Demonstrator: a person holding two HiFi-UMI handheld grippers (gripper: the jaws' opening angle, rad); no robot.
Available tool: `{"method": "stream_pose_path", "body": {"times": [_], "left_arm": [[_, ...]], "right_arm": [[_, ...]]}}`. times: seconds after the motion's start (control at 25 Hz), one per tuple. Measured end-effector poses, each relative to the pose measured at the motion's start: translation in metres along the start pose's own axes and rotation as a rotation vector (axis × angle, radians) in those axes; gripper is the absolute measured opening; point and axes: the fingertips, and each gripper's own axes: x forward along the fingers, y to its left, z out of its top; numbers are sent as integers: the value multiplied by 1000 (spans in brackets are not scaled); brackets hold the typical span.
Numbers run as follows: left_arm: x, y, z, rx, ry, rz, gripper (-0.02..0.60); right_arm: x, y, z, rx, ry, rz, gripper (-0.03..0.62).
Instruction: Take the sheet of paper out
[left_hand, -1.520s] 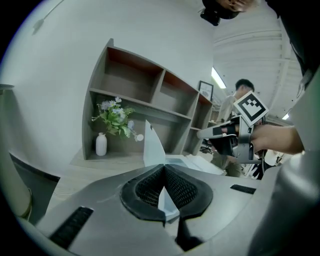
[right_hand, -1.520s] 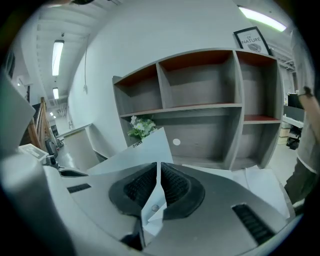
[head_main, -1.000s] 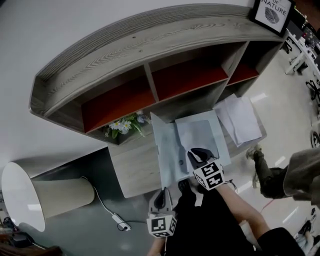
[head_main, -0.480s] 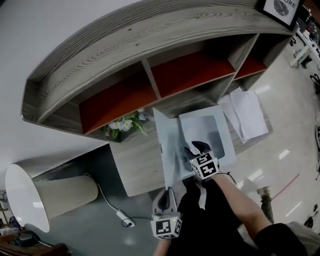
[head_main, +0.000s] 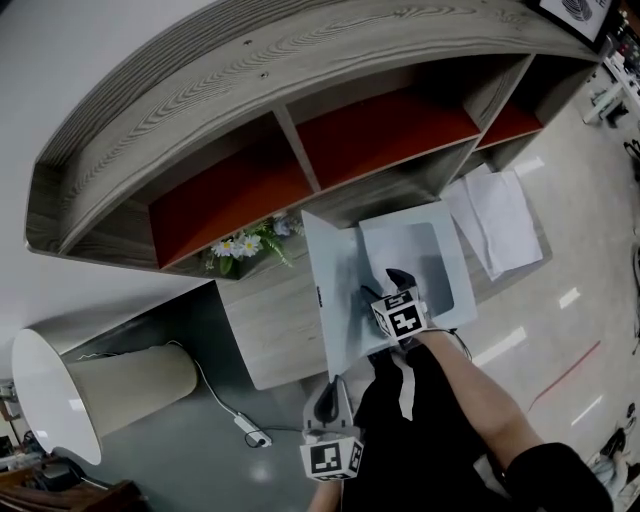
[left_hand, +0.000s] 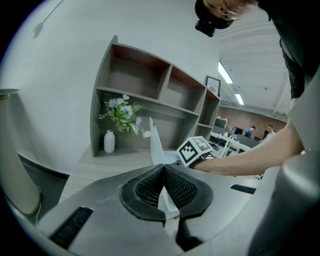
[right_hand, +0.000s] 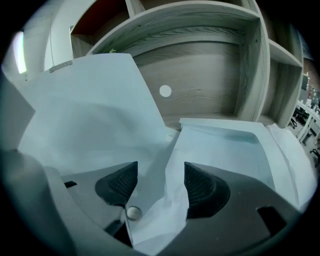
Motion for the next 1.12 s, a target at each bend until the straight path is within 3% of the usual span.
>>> {"method": "stream_pose_path", "body": {"times": [0.28, 0.4, 0.8, 1.12], "left_arm": [[1, -1, 0, -4, 0, 1, 14], [1, -3, 0, -7, 1, 2, 14], [2, -6, 2, 4, -1, -9, 14], [1, -6, 1, 7, 6, -13, 14]], "right_arm": [[14, -4, -10, -22, 60, -45, 237], [17, -5, -12, -40, 69, -71, 159], [22, -11, -20, -92, 104, -140, 37], [20, -8, -22, -110, 117, -139, 20]]}}
